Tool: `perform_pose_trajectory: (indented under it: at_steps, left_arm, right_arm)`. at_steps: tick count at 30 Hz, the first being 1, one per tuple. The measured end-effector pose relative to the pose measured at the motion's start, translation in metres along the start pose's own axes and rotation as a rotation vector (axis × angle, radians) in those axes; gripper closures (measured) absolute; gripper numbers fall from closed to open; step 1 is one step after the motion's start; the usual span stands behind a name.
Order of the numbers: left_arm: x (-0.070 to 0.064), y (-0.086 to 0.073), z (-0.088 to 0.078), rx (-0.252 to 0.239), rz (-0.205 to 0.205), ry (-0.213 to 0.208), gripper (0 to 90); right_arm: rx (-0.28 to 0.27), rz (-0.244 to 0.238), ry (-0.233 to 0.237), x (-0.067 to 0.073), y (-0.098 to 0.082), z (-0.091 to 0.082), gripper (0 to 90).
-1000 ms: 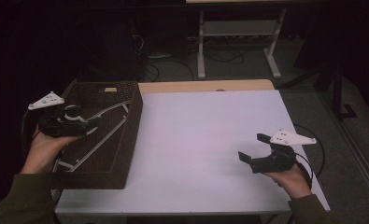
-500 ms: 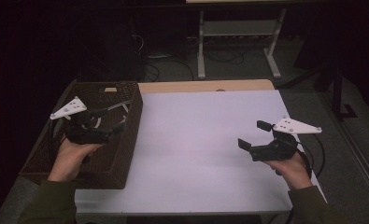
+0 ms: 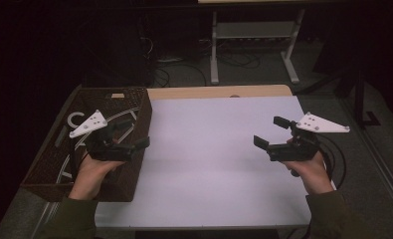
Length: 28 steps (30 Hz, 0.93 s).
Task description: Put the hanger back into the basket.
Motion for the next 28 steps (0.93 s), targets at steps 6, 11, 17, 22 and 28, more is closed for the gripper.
perform_pose_trajectory:
  at_steps: [6,11,17,22,28]
  left_arm:
    - [-0.003,-0.006,0.004,-0.025,0.0,-0.02,1.7]
    - [-0.006,-0.014,0.007,-0.015,0.0,-0.035,1.7]
    - [-0.006,-0.015,0.006,-0.029,0.001,-0.042,1.8]
    - [-0.006,-0.014,0.005,-0.036,0.002,-0.047,1.8]
    - [-0.007,-0.013,0.005,-0.038,0.006,-0.052,1.8]
  right_arm:
    - [-0.044,0.003,0.02,0.002,0.008,-0.002,0.9]
    - [-0.066,0.002,0.022,0.001,0.012,-0.004,1.0]
    - [-0.077,0.001,0.024,0.002,0.016,-0.006,1.0]
    - [-0.086,-0.004,0.025,0.002,0.018,-0.006,1.0]
    - [-0.085,-0.005,0.024,0.002,0.019,-0.007,1.0]
Point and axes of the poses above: each handheld gripper's, and its own axes: z roughly forward along the jaws, y roughly out of its top, x roughly to its left, the point moved 9 cm from there along z, roughly forward along the jaws, and after that the axes turned 6 degrees about z, right-handed, at the moved point
